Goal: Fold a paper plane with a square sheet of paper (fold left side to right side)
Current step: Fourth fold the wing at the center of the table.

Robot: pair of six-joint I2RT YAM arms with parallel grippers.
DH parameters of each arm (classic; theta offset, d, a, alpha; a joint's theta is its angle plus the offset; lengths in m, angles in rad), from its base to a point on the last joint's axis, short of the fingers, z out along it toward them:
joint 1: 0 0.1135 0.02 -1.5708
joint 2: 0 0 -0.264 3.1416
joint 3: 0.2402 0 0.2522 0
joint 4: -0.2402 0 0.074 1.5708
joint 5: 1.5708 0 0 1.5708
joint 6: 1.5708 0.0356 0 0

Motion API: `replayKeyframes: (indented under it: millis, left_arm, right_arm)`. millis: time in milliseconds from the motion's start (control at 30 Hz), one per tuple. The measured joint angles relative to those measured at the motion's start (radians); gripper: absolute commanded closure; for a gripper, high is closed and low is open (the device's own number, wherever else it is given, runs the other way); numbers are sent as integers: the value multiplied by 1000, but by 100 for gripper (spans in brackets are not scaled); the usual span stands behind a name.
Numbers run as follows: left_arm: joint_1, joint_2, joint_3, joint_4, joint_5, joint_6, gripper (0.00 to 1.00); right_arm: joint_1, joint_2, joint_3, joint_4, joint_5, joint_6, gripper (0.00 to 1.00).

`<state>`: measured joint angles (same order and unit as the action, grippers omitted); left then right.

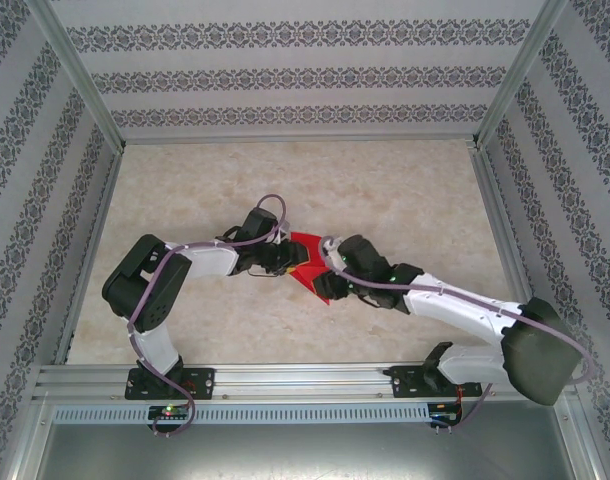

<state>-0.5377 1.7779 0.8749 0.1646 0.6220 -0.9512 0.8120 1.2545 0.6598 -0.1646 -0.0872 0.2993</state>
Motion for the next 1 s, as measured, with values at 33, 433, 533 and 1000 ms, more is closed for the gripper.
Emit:
replayKeyframes:
  millis: [33,433,533,1000]
  left_arm:
    - [0,0,2,0,0,-2,74]
    - [0,0,36,-23,3,-16,75]
    - [0,0,41,-29,3,-19,74]
    - [0,0,55,-56,3,-23,69]
  right_arm:
    - [16,17,-1,4,16,3,53]
    - [90,221,6,65,183,19,54]
    - [90,241,16,75,204,19,55]
    - [103,305,42,91,240,20,72]
